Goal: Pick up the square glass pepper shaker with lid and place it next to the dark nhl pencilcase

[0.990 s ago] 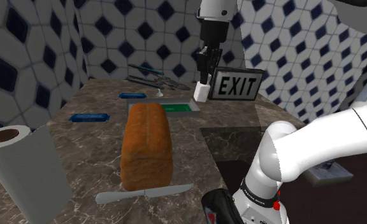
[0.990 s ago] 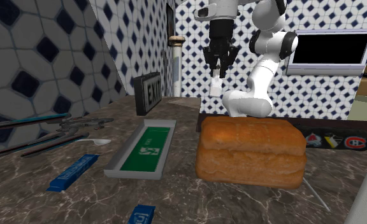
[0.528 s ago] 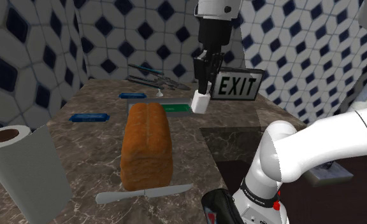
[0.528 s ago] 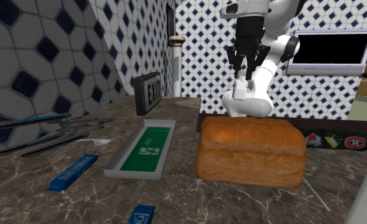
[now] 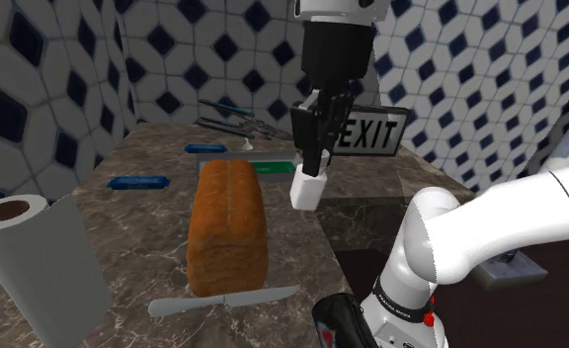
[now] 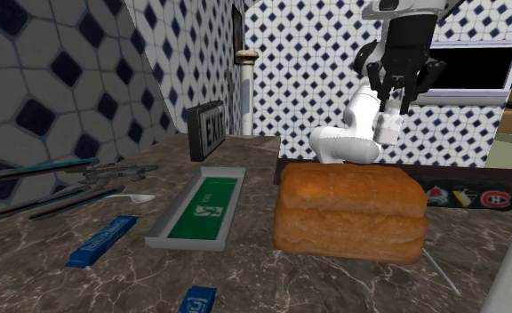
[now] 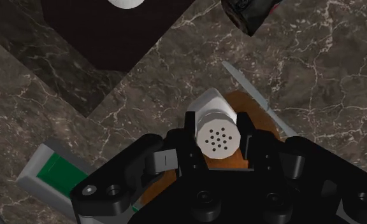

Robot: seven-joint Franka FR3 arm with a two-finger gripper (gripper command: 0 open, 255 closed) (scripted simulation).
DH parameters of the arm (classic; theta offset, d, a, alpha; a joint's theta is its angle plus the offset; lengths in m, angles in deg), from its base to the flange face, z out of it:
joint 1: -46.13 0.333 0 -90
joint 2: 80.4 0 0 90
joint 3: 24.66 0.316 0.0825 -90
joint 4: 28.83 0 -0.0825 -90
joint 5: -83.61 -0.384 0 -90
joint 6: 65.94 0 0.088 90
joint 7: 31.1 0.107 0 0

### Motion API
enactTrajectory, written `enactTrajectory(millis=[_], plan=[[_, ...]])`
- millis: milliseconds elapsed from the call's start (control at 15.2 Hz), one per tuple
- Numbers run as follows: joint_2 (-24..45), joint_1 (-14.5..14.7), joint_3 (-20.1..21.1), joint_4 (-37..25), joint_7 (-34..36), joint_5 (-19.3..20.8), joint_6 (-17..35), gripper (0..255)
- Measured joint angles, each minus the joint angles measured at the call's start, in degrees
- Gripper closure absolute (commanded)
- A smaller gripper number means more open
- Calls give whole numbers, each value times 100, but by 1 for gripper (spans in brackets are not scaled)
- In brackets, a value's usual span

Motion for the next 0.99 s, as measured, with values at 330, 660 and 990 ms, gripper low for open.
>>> enactTrajectory(millis=[330, 660, 990], plan=[[189, -1, 661, -353, 674, -425, 30, 255], [427, -65, 1379, -845, 1400, -799, 47, 255], [882, -334, 2282, -1584, 2195, -1052, 116, 255]])
